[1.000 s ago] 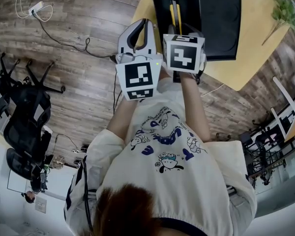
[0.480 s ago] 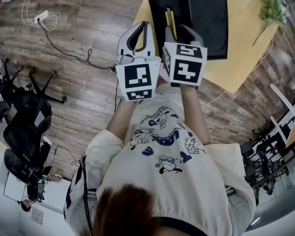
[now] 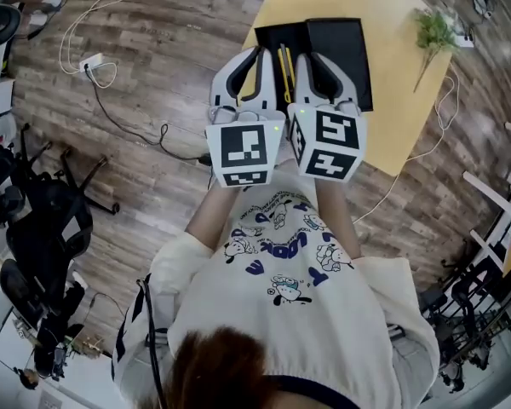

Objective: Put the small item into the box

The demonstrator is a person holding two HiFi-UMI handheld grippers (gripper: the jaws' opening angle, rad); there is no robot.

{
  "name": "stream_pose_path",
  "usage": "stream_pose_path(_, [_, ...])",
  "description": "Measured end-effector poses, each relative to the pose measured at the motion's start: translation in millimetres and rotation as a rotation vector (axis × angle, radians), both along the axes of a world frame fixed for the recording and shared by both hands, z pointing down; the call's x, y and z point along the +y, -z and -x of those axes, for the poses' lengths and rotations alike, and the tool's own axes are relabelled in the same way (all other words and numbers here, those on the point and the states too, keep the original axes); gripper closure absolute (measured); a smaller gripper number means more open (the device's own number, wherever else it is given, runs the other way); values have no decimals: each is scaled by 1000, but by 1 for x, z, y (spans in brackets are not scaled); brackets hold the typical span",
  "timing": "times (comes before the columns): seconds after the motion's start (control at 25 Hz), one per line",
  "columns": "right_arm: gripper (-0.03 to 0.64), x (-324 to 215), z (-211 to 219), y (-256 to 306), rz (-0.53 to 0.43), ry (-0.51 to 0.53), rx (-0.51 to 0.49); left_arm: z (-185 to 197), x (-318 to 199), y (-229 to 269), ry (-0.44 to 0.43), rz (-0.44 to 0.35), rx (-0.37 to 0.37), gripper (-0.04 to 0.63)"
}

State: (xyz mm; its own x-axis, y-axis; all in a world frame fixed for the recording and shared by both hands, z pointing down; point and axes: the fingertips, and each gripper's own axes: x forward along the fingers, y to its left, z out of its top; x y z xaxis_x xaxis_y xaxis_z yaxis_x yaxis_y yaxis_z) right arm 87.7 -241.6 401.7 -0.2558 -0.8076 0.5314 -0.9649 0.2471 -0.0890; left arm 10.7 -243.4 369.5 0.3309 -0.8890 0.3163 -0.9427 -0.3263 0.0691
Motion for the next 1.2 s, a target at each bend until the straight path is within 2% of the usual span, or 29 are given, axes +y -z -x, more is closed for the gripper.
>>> stream_pose_path(0.2, [568, 9, 2, 43, -139, -6, -17, 1, 12, 35, 2, -87, 10, 572])
stream_pose_path(0.68, [574, 32, 6, 113, -371, -4, -57, 5, 35, 92, -11, -236, 22, 572])
stream_pose_path(0.88, [575, 43, 8, 127, -427, -1, -51, 9, 42, 106, -4, -272, 22, 572])
stream_pose_path(1.2, [577, 54, 10, 134, -463, -1, -40, 12, 53, 114, -4, -297, 18, 572])
